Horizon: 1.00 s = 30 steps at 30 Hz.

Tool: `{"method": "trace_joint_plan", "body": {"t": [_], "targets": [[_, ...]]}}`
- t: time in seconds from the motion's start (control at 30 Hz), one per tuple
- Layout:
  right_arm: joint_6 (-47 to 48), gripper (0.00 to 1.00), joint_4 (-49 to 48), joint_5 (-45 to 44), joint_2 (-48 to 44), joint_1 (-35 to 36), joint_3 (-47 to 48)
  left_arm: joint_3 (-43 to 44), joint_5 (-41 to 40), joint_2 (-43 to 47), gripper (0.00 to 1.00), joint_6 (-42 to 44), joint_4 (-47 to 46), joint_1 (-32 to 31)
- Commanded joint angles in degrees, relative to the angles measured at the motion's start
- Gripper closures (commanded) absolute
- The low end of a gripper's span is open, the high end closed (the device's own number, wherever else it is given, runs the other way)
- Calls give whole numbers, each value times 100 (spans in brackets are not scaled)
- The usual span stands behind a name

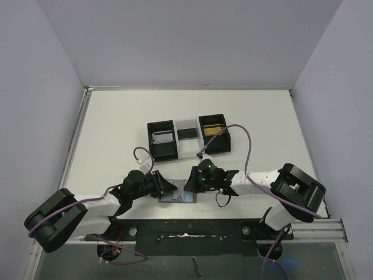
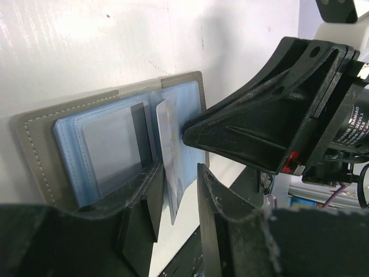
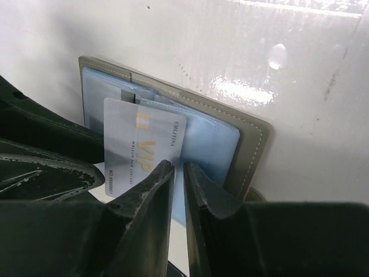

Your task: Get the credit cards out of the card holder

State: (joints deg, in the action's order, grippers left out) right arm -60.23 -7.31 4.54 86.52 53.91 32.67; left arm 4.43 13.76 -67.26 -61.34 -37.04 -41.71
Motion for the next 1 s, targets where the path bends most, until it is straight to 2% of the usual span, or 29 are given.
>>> {"method": "trace_joint_plan", "body": {"t": [0.0, 0.23, 0.4, 0.53, 0.63, 0.8, 0.97], "targets": [[179, 83, 199, -69, 205, -57, -3, 225, 522, -289, 72, 13, -749, 138], [283, 83, 367, -136, 57, -132, -34, 275, 607, -697, 76, 1, -928, 145], [466, 83, 357, -92, 20, -201, -102, 234, 587, -795, 89, -47, -1093, 146], [641, 81, 376, -114, -144, -247, -75, 75, 305, -497, 100, -88, -975, 145], [781, 80, 371, -129, -378, -257, -29, 51, 62, -135, 100, -9, -532, 154], [1237, 84, 203, 148, -693, -258, 152, 183, -126, 260, 100, 350, 416, 159], [1162, 81, -474, 536, -704, -240, 236, -72, -100, 180, 100, 215, 30, 172]]}}
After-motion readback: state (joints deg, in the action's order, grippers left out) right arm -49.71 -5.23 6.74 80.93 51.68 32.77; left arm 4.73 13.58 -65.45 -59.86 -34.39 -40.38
